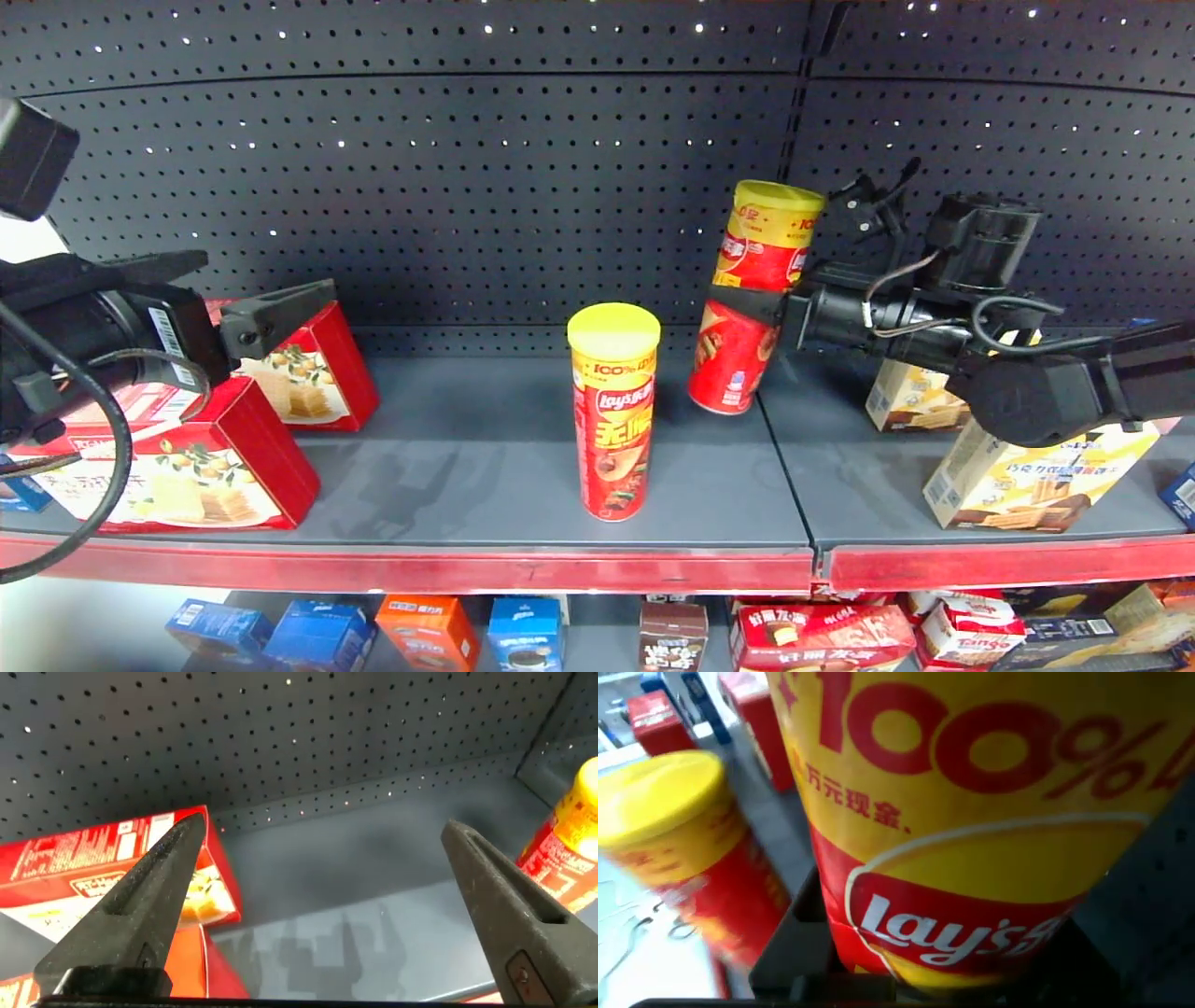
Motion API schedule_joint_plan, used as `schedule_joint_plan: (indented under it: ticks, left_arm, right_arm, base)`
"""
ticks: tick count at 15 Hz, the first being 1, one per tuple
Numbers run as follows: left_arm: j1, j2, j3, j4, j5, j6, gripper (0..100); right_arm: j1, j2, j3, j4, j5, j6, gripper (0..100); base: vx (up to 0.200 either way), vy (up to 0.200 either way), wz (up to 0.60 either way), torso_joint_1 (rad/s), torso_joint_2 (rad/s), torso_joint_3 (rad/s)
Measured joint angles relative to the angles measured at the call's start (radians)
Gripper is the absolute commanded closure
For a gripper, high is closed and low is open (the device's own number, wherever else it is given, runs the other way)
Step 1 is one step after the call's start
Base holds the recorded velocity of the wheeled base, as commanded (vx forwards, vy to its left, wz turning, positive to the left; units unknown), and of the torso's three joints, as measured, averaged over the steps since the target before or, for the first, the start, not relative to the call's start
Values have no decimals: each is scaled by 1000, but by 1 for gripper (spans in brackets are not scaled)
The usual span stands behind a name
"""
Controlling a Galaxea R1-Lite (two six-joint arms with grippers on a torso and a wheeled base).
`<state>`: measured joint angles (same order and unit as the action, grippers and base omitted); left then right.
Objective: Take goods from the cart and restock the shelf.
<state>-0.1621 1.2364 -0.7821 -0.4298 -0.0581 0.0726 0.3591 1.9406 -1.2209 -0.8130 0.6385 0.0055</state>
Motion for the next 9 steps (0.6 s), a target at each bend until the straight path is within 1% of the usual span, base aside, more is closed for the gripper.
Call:
schedule_joint_plan:
  ticks: [1,3,4,5,6,9]
  left_arm:
    - [0,4,-8,0,0,0,0]
    - [-1,16,-27,0,0,0,0]
    - [-1,22,-37,0,0,3,0]
    - [-2,30,-44,0,-1,20,0]
    - [-2,37,-51,-1,-2,27,0]
    - [-2,53,-71,-1,-2,31,0]
  right_arm:
    - [1,25,-11,-32,1,0,100]
    - [4,61,-23,-24,2,0,100]
    - [7,68,-31,21,2,0,100]
    - [8,72,-48,74,2,0,100]
    - [9,74,-72,116,2,0,100]
    - [16,85,-126,135,1,-1,100]
  base:
    - [0,0,0,0,0,0]
    - [0,0,0,0,0,0]
    - [0,0,0,0,0,0]
    - [0,0,0,0,0,0]
    - [0,0,0,0,0,0]
    - [0,0,0,0,0,0]
